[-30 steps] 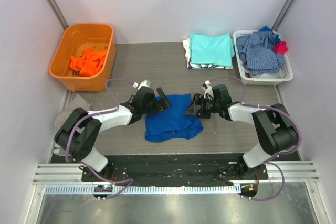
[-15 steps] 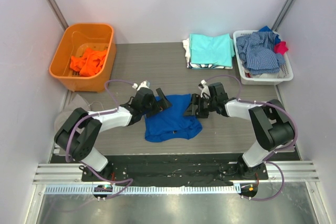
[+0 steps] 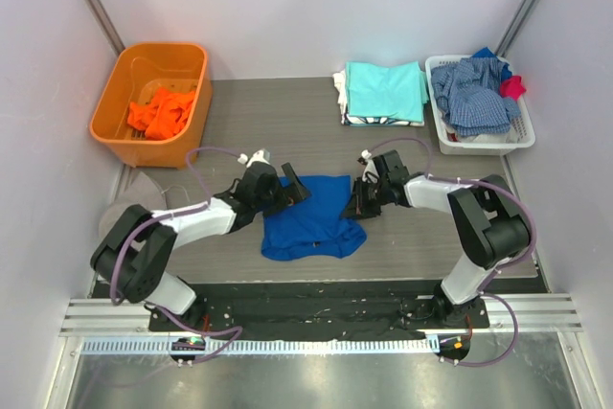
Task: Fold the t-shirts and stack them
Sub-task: Fold the tshirt
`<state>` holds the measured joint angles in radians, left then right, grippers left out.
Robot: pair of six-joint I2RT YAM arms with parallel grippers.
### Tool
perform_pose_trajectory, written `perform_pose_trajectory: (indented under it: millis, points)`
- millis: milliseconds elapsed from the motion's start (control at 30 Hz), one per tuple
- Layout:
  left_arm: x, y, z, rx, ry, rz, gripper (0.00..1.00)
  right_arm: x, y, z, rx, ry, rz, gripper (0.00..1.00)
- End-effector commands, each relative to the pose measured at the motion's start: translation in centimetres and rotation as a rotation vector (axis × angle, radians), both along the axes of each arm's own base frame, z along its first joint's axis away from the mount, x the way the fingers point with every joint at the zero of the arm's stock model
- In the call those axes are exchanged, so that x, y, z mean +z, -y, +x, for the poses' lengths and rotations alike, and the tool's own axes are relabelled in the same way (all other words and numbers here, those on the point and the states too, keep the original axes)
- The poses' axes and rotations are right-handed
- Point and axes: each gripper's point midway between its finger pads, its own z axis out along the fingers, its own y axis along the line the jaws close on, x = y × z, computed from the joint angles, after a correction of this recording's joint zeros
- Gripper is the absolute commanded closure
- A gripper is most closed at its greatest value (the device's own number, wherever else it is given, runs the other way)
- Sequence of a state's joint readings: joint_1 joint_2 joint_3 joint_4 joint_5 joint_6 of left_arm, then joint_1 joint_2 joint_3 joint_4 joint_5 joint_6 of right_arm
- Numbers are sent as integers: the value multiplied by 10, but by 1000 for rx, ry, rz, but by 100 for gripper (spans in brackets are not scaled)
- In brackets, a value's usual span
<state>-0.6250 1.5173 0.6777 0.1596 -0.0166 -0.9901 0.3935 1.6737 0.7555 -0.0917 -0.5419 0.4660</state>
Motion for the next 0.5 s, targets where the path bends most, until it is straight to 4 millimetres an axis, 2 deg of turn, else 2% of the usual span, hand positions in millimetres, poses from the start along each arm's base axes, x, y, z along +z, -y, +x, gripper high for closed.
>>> perform_pose_trajectory:
  millis: [0, 33, 67, 100, 133, 167, 200, 233, 267, 300, 333, 367, 400, 433, 467]
  points:
    - [60, -17, 1, 12, 87, 44, 0, -2, 23, 19, -22, 16, -208, 99]
    - [74, -21, 0, 5, 120, 59, 0, 0, 30, 25, -27, 24, -262, 99]
    - [90, -28, 1, 22, 142, 81, 0, 14, 25, 49, -33, 79, -275, 99]
    - [114, -33, -1, 28, 194, 65, 0, 19, 25, 61, -42, 95, -297, 99]
    - [130, -37, 0, 31, 230, 74, 0, 20, 30, 71, -53, 106, -344, 99]
    - [134, -43, -5, 34, 228, 89, 0, 39, 23, 98, -57, 176, -341, 99]
    - [148, -49, -7, 49, 259, 77, 0, 29, 21, 108, -47, 158, -366, 99]
    - [153, -51, -9, 53, 265, 73, 0, 28, 21, 115, -40, 151, -384, 99]
    - [154, -54, -13, 60, 258, 69, 0, 46, 10, 139, -32, 210, -367, 99]
    - [156, -55, -15, 60, 259, 64, 0, 25, 6, 145, -8, 173, -393, 99]
    - [157, -58, -19, 65, 262, 55, 0, 23, 5, 148, 7, 158, -409, 99]
    - [154, -60, -22, 70, 249, 53, 0, 34, -5, 169, 9, 209, -418, 99]
    - [152, -61, -24, 73, 244, 51, 0, 33, -7, 176, 20, 219, -433, 99]
    - [149, -64, -28, 76, 239, 48, 0, 16, -9, 180, 33, 193, -461, 99]
    - [147, -65, -30, 83, 233, 43, 0, 29, -17, 196, 27, 241, -459, 99]
